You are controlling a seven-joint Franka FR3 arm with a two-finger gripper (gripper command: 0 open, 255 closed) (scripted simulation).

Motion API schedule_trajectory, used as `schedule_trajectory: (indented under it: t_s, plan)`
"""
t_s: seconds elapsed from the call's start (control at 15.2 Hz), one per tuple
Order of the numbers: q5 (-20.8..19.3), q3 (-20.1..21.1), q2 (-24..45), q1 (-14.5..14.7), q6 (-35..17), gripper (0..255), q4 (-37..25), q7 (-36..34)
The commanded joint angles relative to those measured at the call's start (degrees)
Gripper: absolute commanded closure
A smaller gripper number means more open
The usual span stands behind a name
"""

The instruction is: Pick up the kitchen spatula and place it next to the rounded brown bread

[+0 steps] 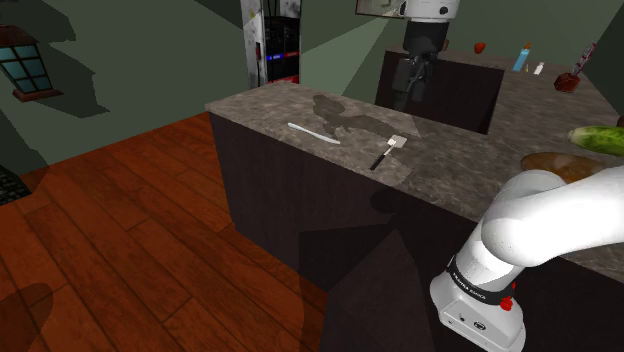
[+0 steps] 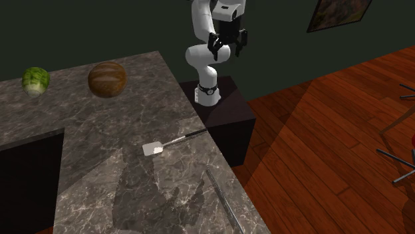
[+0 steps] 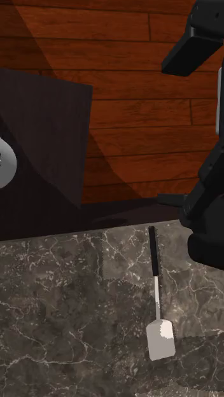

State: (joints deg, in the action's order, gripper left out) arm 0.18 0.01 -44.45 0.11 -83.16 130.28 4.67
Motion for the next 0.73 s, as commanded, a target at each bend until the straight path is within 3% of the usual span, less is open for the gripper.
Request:
schedule_trajectory:
  t_s: [0.0, 0.66]
  plan:
    - [0.0, 0.0, 0.0, 0.0, 0.0, 0, 0.0, 0.0]
    - [0.9, -0.28, 14.67, -9.01, -16.08, 0, 1.63, -18.67]
